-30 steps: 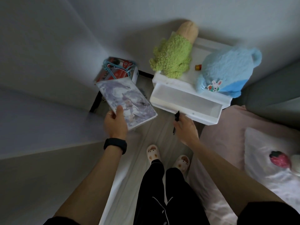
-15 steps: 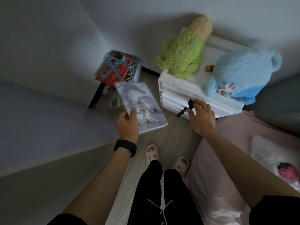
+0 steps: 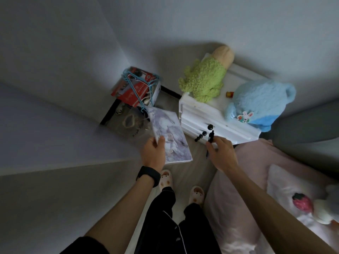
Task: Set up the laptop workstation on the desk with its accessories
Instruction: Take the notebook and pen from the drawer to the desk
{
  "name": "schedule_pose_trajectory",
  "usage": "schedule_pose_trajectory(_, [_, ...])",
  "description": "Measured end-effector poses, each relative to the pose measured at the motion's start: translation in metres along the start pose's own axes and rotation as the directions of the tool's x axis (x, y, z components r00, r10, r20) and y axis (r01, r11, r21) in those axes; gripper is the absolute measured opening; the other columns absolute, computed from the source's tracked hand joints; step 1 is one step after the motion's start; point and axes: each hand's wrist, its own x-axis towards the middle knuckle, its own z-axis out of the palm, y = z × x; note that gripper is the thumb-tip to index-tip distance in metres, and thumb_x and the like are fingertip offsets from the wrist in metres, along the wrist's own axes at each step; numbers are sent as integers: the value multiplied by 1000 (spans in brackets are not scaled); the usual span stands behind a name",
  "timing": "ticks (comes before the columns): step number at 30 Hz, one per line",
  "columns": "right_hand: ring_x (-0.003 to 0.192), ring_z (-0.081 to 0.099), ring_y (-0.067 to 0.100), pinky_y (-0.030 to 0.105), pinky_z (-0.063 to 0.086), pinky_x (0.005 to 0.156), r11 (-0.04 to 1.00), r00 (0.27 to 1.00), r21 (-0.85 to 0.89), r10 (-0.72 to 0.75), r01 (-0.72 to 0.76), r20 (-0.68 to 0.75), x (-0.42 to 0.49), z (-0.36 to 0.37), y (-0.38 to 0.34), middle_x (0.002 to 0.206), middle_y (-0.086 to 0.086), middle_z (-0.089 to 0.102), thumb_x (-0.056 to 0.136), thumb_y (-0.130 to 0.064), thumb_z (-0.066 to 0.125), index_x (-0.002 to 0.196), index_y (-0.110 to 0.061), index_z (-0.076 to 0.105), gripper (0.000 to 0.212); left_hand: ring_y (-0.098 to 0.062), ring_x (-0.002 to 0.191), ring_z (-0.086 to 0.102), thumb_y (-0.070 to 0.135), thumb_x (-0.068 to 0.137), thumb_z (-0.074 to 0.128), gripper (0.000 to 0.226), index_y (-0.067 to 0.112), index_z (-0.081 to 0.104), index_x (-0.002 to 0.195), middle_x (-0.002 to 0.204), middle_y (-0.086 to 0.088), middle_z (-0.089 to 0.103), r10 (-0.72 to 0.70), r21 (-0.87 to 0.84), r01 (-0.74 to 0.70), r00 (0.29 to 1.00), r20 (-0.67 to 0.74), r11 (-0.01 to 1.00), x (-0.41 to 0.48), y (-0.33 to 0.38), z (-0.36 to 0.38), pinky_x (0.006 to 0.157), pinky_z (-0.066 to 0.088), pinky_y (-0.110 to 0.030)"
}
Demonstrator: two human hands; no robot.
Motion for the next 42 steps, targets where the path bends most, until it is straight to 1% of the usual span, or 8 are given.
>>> schedule_pose_trajectory(4, [121, 54, 30, 37, 40, 102, 999, 994, 11, -35, 34, 101, -23, -24, -19, 128, 12, 61, 102, -40, 52, 126, -10, 63, 40, -17, 62, 52, 37, 97, 57, 34, 23, 46, 67, 65, 5, 53, 33, 11, -34, 999, 28, 999, -34, 6, -6, 53, 34, -28])
schedule_pose_trajectory(9, [97, 53, 21, 32, 34, 77, 983, 971, 29, -184, 181, 154, -52, -53, -39, 103, -2, 55, 104, -38, 52, 111, -16, 67, 28, -14, 58, 50, 35, 96, 58, 35, 23, 46, 66, 62, 5, 53, 87, 18, -87, 996, 16, 996, -78, 2, -22, 50, 34, -25])
schedule_pose_trajectory(16, [110, 56, 27, 42, 47, 92, 912, 902, -92, -374, 400, 217, -97, -53, -38, 113, 5, 65, 101, -39, 53, 108, -16, 67, 27, -12, 49, 37, 35, 96, 58, 45, 22, 35, 60, 53, 6, 40, 116, 33, -113, 988, -101, 993, -152, -40, -51, 50, 30, -27])
schedule_pose_trajectory(21, [102, 59, 24, 38, 48, 85, 865, 814, -89, -424, 494, 398, -143, -21, -61, 105, 1, 66, 101, -42, 54, 107, -21, 65, 25, -15, 51, 39, 40, 97, 54, 44, 18, 36, 63, 54, 4, 40, -4, 38, 12, 976, -217, 999, -201, -103, -84, 52, 31, -31])
schedule_pose_trajectory(28, [77, 63, 18, 35, 50, 69, 688, 562, -64, -531, 723, 635, -219, 41, -125, 86, -4, 68, 102, -45, 49, 91, -25, 59, 25, -17, 55, 48, 44, 95, 53, 43, 17, 40, 65, 55, 3, 48, -209, -64, 201, 888, -410, 978, -279, -203, -134, 53, 32, -34])
schedule_pose_trajectory(32, [66, 53, 13, 27, 36, 60, 514, 361, -9, -590, 858, 722, -279, 90, -171, 78, -4, 57, 101, -38, 57, 89, -18, 64, 24, -9, 53, 49, 44, 95, 55, 41, 18, 46, 65, 55, 4, 51, -384, -249, 294, 766, -516, 923, -340, -263, -167, 53, 34, -33])
schedule_pose_trajectory(37, [88, 62, 13, 32, 49, 76, 290, 172, 17, -612, 957, 772, -375, 148, -230, 97, -10, 56, 98, -47, 56, 100, -27, 70, 25, -13, 52, 46, 43, 96, 54, 42, 16, 46, 65, 55, 5, 48, -564, -481, 313, 590, -577, 819, -415, -337, -215, 50, 34, -30])
schedule_pose_trajectory(42, [77, 59, 14, 31, 43, 65, 200, 32, 116, -611, 973, 791, -492, 213, -282, 79, -13, 61, 97, -47, 55, 85, -27, 66, 25, -18, 54, 49, 45, 96, 54, 41, 17, 49, 67, 56, 5, 50, -658, -588, 302, 431, -617, 750, -483, -423, -274, 54, 39, -34])
